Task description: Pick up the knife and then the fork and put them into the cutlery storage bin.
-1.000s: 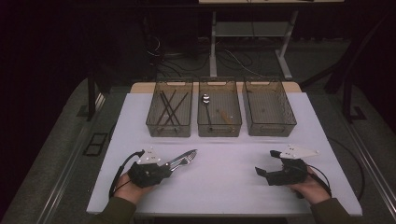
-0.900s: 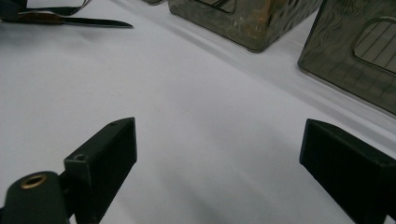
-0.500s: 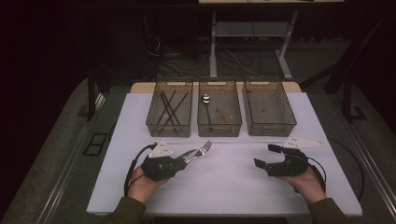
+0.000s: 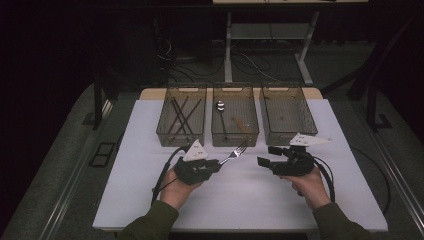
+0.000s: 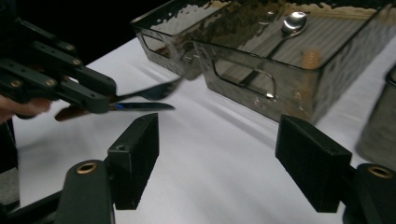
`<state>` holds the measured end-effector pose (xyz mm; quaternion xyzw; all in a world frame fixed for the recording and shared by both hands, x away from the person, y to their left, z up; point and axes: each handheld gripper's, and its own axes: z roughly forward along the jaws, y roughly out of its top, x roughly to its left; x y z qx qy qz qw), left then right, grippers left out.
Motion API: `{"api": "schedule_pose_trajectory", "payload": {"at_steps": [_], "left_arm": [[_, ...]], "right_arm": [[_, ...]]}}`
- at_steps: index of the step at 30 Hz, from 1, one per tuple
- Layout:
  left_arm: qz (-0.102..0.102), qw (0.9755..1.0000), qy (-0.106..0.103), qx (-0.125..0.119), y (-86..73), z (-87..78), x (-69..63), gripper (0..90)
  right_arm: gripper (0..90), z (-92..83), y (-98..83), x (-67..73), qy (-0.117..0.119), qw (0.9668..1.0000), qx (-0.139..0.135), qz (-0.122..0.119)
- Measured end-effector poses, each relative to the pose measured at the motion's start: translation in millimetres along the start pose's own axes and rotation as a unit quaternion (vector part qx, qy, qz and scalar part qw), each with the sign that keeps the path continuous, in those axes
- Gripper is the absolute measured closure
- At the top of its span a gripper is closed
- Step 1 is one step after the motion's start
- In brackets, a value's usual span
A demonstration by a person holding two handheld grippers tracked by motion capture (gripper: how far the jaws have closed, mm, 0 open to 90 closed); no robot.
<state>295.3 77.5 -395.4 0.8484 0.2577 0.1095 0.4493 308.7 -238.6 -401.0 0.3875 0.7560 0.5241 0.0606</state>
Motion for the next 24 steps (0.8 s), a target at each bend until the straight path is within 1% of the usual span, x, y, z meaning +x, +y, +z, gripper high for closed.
{"api": "schedule_pose_trajectory", "payload": {"at_steps": [2, 4, 5, 7, 9, 11, 12, 15, 17, 18, 19, 20, 21, 24], "left_arm": [[0.004, 1.0000, 0.001, -0.004, 1.7, 2.9, -3.7, 77.2], [0.008, 0.9999, 0.001, -0.006, 2.0, 4.2, -8.0, 77.2], [0.014, 0.9999, 0.001, -0.006, 1.9, 4.3, -9.7, 77.2], [0.015, 0.9998, 0.000, -0.010, 1.7, 5.4, -13.7, 77.2], [0.018, 0.9998, 0.000, -0.012, 1.8, 6.3, -17.3, 77.2], [0.024, 0.9996, 0.001, -0.013, 1.4, 7.0, -20.3, 77.2], [0.024, 0.9996, 0.001, -0.014, 1.1, 7.2, -21.5, 77.1], [0.028, 0.9994, 0.001, -0.018, 0.4, 8.1, -23.7, 77.1], [0.032, 0.9993, 0.000, -0.019, 0.2, 8.4, -24.5, 77.1], [0.032, 0.9993, -0.001, -0.019, 0.1, 8.6, -25.0, 77.1], [0.033, 0.9993, -0.001, -0.019, 0.0, 8.9, -25.2, 77.1], [0.035, 0.9992, 0.000, -0.019, -0.4, 9.1, -25.3, 77.1], [0.035, 0.9992, 0.000, -0.018, -0.7, 9.2, -25.1, 77.1], [0.033, 0.9993, -0.001, -0.017, -1.1, 9.8, -24.9, 77.1]], "right_arm": [[31.4, 3.3, 1.2, 0.2, 0.008, 0.9999, -0.005, 0.005], [32.1, 6.9, 2.0, 0.3, 0.014, 0.9999, -0.004, 0.006], [32.6, 8.5, 2.0, 0.3, 0.017, 0.9998, -0.005, 0.008], [33.8, 12.3, 2.0, 0.7, 0.025, 0.9996, -0.005, 0.010], [36.9, 16.9, 1.9, 1.8, 0.032, 0.9994, -0.004, 0.015], [41.0, 20.5, 1.4, 2.3, 0.041, 0.9989, -0.002, 0.022], [42.8, 22.5, 1.1, 2.0, 0.052, 0.9982, -0.001, 0.031], [50.4, 25.9, 0.5, 0.7, 0.067, 0.9966, 0.002, 0.047], [55.4, 26.9, 0.2, 0.1, 0.072, 0.9960, -0.001, 0.054], [56.6, 27.3, 0.2, -0.5, 0.079, 0.9950, -0.005, 0.061], [59.1, 27.5, 0.4, -0.6, 0.081, 0.9946, -0.007, 0.064], [61.5, 27.7, 0.5, -0.4, 0.082, 0.9945, -0.008, 0.065], [63.8, 28.3, 0.2, -0.1, 0.085, 0.9944, -0.008, 0.061], [69.3, 28.8, -0.2, 1.6, 0.086, 0.9946, -0.008, 0.059]]}}
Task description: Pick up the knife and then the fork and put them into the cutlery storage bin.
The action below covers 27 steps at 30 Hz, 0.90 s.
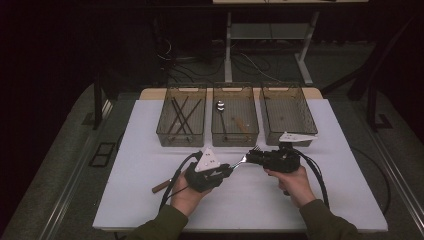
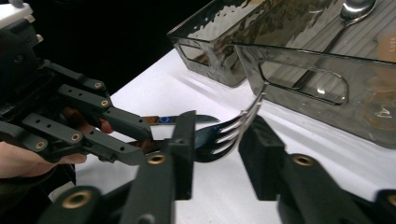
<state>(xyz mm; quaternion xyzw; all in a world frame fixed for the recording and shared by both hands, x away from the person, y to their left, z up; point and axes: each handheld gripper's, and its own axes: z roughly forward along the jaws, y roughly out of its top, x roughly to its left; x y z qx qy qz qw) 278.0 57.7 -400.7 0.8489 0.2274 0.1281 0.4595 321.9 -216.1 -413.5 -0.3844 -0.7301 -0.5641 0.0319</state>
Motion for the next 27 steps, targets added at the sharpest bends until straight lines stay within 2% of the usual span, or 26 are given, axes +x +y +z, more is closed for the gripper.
{"api": "schedule_pose_trajectory", "payload": {"at_steps": [6, 9, 12, 16, 20, 22, 27], "left_arm": [[-0.002, 1.0000, -0.007, 0.000, -1.5, 2.3, -0.1, 77.1], [-0.003, 0.9999, -0.014, 0.001, -2.0, 3.8, -0.6, 76.9], [-0.014, 0.9992, -0.035, -0.012, -2.5, 5.3, -1.1, 76.0], [-0.018, 0.9980, -0.057, -0.017, -4.2, 3.2, 2.0, 73.9], [-0.020, 0.9974, -0.066, -0.020, -9.5, -0.3, 6.5, 63.6], [-0.026, 0.9973, -0.066, -0.021, -12.5, -2.6, 8.9, 59.5], [-0.034, 0.9976, -0.057, -0.021, -23.0, -16.3, 20.3, 51.7]], "right_arm": [[79.5, -2.6, 2.1, 1.4, 0.018, 0.9995, -0.022, 0.011], [82.9, -4.4, 3.9, 5.3, 0.023, 0.9993, -0.029, 0.003], [85.2, -6.3, 5.2, 8.8, 0.023, 0.9991, -0.035, -0.009], [86.2, -10.0, 7.8, 13.9, 0.028, 0.9986, -0.041, -0.019], [86.4, -16.2, 11.7, 15.8, 0.017, 0.9982, -0.046, -0.034], [86.5, -21.9, 13.5, 12.9, 0.004, 0.9978, -0.050, -0.042], [86.6, -40.7, 20.5, 7.1, -0.025, 0.9965, -0.058, -0.054]]}}
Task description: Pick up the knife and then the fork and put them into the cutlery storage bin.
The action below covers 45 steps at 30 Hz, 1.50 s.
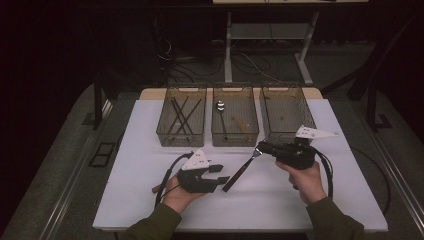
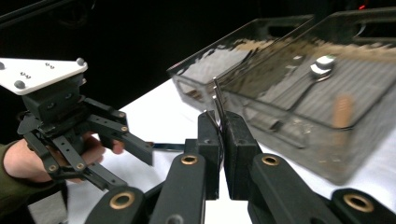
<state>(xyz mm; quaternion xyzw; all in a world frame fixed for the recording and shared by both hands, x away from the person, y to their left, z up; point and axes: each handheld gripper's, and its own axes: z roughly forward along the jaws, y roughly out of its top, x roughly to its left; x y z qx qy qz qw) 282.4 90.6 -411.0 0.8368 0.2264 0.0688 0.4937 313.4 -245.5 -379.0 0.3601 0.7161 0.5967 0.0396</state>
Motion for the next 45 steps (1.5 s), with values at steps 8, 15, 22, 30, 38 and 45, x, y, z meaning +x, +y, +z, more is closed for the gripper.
{"api": "schedule_pose_trajectory", "payload": {"at_steps": [8, 15, 22, 30, 38, 45], "left_arm": [[-0.032, 0.9991, 0.025, -0.008, -25.1, -34.2, 21.5, 41.2], [-0.028, 0.9988, 0.039, -0.007, -46.1, -50.4, 23.8, 25.7], [-0.028, 0.9986, 0.045, -0.005, -53.7, -52.5, 27.1, 13.4], [-0.038, 0.9981, 0.048, 0.008, -55.7, -45.9, 28.1, 0.0], [-0.041, 0.9977, 0.053, 0.005, -55.4, -46.8, 28.6, 0.0], [-0.037, 0.9981, 0.049, 0.003, -54.1, -47.6, 27.5, 0.0]], "right_arm": [[86.6, -23.0, 15.7, -14.1, -0.052, 0.9986, 0.006, -0.011], [86.7, -40.1, 30.5, -31.4, -0.078, 0.9968, 0.018, -0.008], [86.7, -61.7, 50.4, -45.8, -0.100, 0.9950, -0.002, -0.007], [86.7, -81.5, 90.1, -62.1, -0.139, 0.9901, -0.018, -0.014], [86.7, -85.7, 129.5, -79.3, -0.191, 0.9810, -0.016, -0.028], [86.7, -73.1, 147.1, -101.3, -0.229, 0.9729, 0.005, -0.033]]}}
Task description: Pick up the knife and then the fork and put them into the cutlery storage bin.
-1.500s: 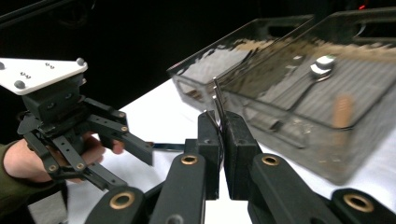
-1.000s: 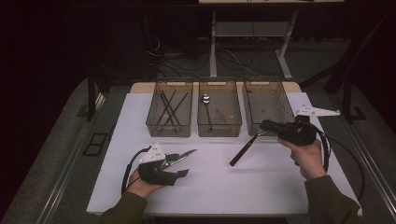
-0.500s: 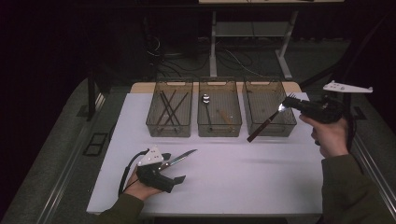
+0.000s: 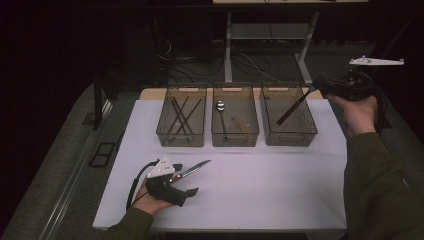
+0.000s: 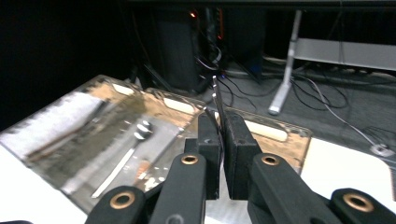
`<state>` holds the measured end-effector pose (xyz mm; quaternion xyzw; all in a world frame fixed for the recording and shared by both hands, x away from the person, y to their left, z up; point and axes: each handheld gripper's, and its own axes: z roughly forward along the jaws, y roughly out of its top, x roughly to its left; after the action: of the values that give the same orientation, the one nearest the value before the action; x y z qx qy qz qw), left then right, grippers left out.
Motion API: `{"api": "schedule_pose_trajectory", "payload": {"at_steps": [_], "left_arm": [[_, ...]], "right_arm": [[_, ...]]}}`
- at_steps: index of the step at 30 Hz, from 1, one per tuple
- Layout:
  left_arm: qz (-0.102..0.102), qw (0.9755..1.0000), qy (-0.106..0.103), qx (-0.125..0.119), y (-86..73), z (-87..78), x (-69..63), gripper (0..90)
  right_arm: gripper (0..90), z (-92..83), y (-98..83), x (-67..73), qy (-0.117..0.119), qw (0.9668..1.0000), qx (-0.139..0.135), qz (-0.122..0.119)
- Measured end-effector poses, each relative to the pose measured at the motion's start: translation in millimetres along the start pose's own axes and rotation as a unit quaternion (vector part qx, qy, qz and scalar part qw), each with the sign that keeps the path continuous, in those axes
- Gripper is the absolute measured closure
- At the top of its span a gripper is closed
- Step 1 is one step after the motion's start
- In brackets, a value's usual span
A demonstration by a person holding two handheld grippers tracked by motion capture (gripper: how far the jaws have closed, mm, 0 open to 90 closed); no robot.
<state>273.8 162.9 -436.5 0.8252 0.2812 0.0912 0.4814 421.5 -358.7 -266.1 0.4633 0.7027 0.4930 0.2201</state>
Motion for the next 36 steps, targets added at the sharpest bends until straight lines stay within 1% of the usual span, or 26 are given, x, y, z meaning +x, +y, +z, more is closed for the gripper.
{"api": "schedule_pose_trajectory", "payload": {"at_steps": [1, 2, 6, 8, 11, 14, 17, 21, 23, 24, 25, 27, 28, 29, 30, 31, 32, 34, 35, 36], "left_arm": [[0.000, 1.0000, -0.001, 0.000, 0.0, 0.0, 0.0, 0.0], [0.000, 1.0000, -0.002, 0.002, -0.1, 0.1, -0.1, 0.0], [0.003, 1.0000, -0.004, 0.008, 0.0, 1.0, -0.7, 0.0], [0.003, 0.9999, -0.005, 0.010, 0.0, 1.1, -1.0, 0.1], [0.003, 0.9999, -0.005, 0.011, -0.6, 2.0, -1.2, 0.3], [0.003, 0.9999, -0.006, 0.012, -0.7, 2.7, -1.6, 0.3], [0.003, 0.9999, -0.007, 0.014, -0.7, 3.1, -1.6, 0.3], [0.004, 0.9998, -0.009, 0.017, -0.7, 4.1, -2.0, 0.3], [0.003, 0.9998, -0.009, 0.018, -0.7, 4.6, -2.5, 0.2], [0.004, 0.9998, -0.009, 0.018, -0.6, 4.7, -2.6, 0.2], [0.004, 0.9998, -0.009, 0.018, -0.6, 4.9, -2.6, 0.3], [0.005, 0.9998, -0.009, 0.019, -0.3, 5.0, -2.4, 0.3], [0.005, 0.9998, -0.008, 0.019, -0.2, 4.8, -2.4, 0.3], [0.006, 0.9998, -0.008, 0.019, -0.1, 4.6, -2.5, 0.3], [0.006, 0.9998, -0.008, 0.018, -0.1, 4.2, -2.6, 0.3], [0.005, 0.9998, -0.007, 0.018, -0.2, 4.0, -2.9, 0.3], [0.005, 0.9998, -0.007, 0.017, -0.2, 3.8, -2.9, 0.3], [0.006, 0.9998, -0.008, 0.017, -0.2, 3.7, -2.7, 0.2], [0.006, 0.9998, -0.008, 0.017, -0.1, 3.6, -2.6, 0.3], [0.006, 0.9998, -0.008, 0.016, 0.0, 3.5, -2.7, 0.3]], "right_arm": [[86.7, 3.7, -0.5, -1.8, -0.005, 1.0000, 0.004, -0.002], [86.7, 7.8, -2.1, -3.8, -0.008, 0.9999, 0.008, 0.001], [86.7, 26.8, -11.8, -11.7, -0.008, 0.9994, 0.032, 0.012], [86.7, 35.4, -17.3, -13.8, 0.000, 0.9989, 0.043, 0.017], [86.7, 46.5, -26.4, -17.2, 0.010, 0.9973, 0.067, 0.029], [86.7, 54.8, -35.6, -23.2, 0.024, 0.9953, 0.080, 0.049], [86.6, 61.5, -43.6, -28.2, 0.030, 0.9934, 0.094, 0.059], [86.5, 70.7, -51.6, -32.2, 0.039, 0.9912, 0.105, 0.071], [85.6, 73.4, -53.8, -34.6, 0.038, 0.9911, 0.102, 0.076], [83.8, 76.0, -55.0, -35.1, 0.027, 0.9918, 0.103, 0.071], [80.6, 79.0, -56.0, -34.1, 0.004, 0.9922, 0.113, 0.053], [75.0, 86.8, -59.6, -33.0, -0.032, 0.9900, 0.135, 0.027], [70.8, 90.4, -61.9, -33.0, -0.046, 0.9889, 0.140, 0.019], [64.8, 93.1, -63.7, -33.7, -0.059, 0.9881, 0.141, 0.013], [54.8, 95.1, -65.3, -34.2, -0.075, 0.9873, 0.140, 0.009], [43.2, 96.7, -66.6, -34.3, -0.101, 0.9852, 0.138, 0.004], [37.0, 97.5, -67.3, -34.8, -0.123, 0.9828, 0.138, 0.002], [30.6, 95.6, -67.4, -36.3, -0.135, 0.9827, 0.128, -0.002], [28.9, 94.2, -67.1, -36.2, -0.137, 0.9830, 0.122, -0.001], [27.5, 92.3, -66.9, -36.3, -0.135, 0.9839, 0.117, -0.001]]}}
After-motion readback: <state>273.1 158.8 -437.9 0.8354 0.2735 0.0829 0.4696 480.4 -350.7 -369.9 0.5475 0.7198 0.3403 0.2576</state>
